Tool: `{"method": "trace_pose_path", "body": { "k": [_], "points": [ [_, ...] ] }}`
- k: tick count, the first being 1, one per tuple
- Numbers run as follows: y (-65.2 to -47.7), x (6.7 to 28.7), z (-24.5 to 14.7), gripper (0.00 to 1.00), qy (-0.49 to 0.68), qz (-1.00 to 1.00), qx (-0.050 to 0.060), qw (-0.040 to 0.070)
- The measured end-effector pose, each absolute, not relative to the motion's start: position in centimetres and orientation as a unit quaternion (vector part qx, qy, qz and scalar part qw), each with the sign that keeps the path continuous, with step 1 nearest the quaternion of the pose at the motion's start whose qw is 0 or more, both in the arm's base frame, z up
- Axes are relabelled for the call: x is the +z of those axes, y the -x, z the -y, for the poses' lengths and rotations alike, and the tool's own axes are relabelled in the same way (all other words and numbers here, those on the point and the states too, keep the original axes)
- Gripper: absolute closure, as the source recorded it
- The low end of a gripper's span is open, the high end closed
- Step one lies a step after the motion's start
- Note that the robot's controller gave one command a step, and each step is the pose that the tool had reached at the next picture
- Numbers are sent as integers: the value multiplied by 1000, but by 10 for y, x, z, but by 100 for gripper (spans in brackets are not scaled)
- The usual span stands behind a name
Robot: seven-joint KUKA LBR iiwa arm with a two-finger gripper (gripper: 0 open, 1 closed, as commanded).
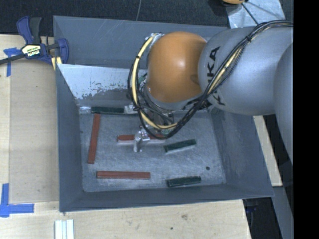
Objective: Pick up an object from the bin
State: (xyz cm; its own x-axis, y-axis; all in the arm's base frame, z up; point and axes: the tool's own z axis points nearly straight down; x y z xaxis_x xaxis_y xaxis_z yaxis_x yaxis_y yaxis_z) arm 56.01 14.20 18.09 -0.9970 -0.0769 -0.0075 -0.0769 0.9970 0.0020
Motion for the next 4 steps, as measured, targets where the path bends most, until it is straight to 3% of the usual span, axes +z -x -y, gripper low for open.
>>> {"method": "trace_pose_path", "body": {
  "k": [1,2,3,4],
  "points": [
    [-571,83,-152,100,-19,-1000,1,7],
    [-571,83,-152,100,-19,-1000,1,7],
    [-564,119,-149,100,-15,-1000,0,1],
    [-573,225,-146,0,-3,-1000,0,0]
  ]
}}
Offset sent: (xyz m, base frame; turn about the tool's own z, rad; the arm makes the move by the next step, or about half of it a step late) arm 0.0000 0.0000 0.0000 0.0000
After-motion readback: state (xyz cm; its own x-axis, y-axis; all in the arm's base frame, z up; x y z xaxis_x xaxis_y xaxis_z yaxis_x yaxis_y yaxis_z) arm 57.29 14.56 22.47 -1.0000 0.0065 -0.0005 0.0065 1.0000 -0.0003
